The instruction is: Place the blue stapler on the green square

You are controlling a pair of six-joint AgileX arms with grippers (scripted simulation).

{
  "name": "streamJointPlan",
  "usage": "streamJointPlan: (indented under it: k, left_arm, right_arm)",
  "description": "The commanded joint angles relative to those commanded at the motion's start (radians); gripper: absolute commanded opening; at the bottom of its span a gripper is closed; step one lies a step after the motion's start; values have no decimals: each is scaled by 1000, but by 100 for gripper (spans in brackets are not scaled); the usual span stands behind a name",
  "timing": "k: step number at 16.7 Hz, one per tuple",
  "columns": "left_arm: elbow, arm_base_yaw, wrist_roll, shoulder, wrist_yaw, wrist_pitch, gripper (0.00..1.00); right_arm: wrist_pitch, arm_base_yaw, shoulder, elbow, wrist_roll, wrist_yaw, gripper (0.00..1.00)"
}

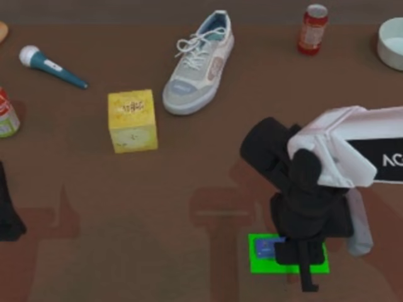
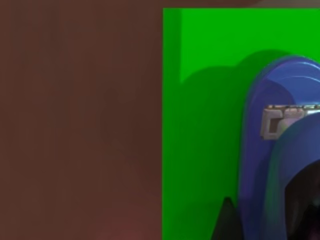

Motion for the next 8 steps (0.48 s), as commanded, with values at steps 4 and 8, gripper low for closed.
streamJointPlan:
  k: [4, 8]
  left_arm:
    - [0, 0, 0, 0, 0, 0, 100]
    - [0, 0, 0, 0, 0, 0, 100]
  right_arm:
    - [0, 0, 0, 0, 0, 0, 30]
    - [0, 0, 0, 0, 0, 0, 60]
